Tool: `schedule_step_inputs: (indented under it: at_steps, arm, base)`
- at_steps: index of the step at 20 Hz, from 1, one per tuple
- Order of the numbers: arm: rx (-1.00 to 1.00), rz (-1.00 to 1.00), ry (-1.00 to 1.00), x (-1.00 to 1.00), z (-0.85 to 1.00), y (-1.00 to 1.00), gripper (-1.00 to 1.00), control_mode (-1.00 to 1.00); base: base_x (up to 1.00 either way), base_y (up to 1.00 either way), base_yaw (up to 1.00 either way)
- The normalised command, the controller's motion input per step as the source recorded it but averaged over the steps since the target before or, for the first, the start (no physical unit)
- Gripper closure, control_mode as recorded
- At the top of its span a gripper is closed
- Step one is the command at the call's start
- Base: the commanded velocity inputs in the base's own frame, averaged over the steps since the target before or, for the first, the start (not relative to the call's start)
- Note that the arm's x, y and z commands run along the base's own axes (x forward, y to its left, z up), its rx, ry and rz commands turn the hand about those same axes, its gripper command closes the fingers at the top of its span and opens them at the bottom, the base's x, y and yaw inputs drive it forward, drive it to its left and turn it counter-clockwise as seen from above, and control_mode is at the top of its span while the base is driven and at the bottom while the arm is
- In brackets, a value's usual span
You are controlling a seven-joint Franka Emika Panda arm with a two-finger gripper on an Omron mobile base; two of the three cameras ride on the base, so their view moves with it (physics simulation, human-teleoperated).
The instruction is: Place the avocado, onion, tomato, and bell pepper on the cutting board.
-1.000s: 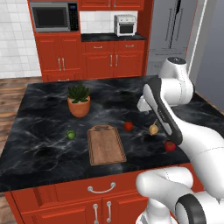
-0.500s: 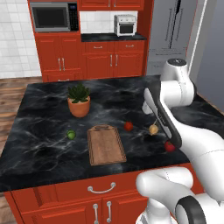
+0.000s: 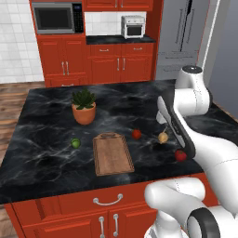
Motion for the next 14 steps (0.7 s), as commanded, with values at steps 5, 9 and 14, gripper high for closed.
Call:
schedule_step_inputs:
  at_steps: [5,9,14]
  arm:
    - [0.0,-0.08,0.07,0.01,-0.29,-0.08,-1.0,-1.0]
    - [0.0,-0.11,0.11,0.02,-0.32,-0.2,-1.0,-1.0]
    - [0.03,-0.08,0.11,0.02,-0.28,-0.25,-1.0,-1.0]
  base:
    - [0.0,0.0,0.0]
    - [0.0,0.0,0.0]
    - [0.0,0.0,0.0]
